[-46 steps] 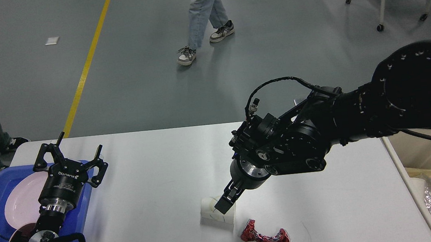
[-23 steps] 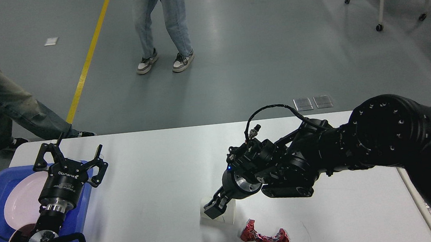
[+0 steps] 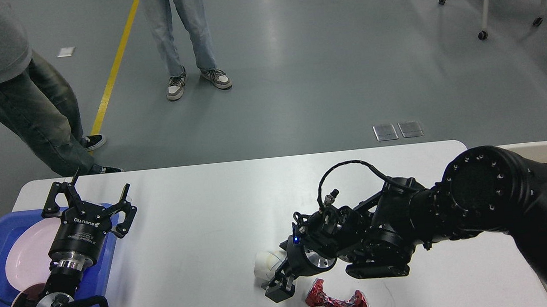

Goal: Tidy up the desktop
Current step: 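Lower the right gripper and grasp the folded white paper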

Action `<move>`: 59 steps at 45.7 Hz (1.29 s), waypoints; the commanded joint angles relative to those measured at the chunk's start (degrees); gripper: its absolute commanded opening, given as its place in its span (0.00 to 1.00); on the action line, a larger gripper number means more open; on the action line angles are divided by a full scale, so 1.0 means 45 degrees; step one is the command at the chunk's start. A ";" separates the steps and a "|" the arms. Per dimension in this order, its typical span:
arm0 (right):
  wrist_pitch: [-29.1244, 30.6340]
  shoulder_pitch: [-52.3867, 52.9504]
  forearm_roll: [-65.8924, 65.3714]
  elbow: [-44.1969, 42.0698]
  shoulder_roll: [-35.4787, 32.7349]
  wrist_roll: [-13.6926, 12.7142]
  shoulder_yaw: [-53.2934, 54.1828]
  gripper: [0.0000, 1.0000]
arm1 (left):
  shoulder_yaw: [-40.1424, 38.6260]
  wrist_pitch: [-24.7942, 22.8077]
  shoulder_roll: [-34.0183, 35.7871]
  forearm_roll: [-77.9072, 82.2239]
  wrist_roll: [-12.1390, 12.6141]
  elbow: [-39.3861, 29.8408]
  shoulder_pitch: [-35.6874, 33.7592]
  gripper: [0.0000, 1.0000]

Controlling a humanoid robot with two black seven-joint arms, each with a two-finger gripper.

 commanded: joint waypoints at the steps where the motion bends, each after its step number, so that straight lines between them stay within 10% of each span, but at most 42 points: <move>1: -0.0655 -0.0108 -0.0146 -0.0236 0.0002 -0.0057 -0.0024 0.99 | 0.0000 0.0000 -0.0001 0.0000 0.0000 0.0000 0.0000 0.96; 59: -0.0753 -0.0068 0.0050 0.1482 0.0178 -0.0096 -0.1156 0.96 | 0.0000 0.0000 -0.0001 0.0000 0.0000 0.0000 0.0000 0.96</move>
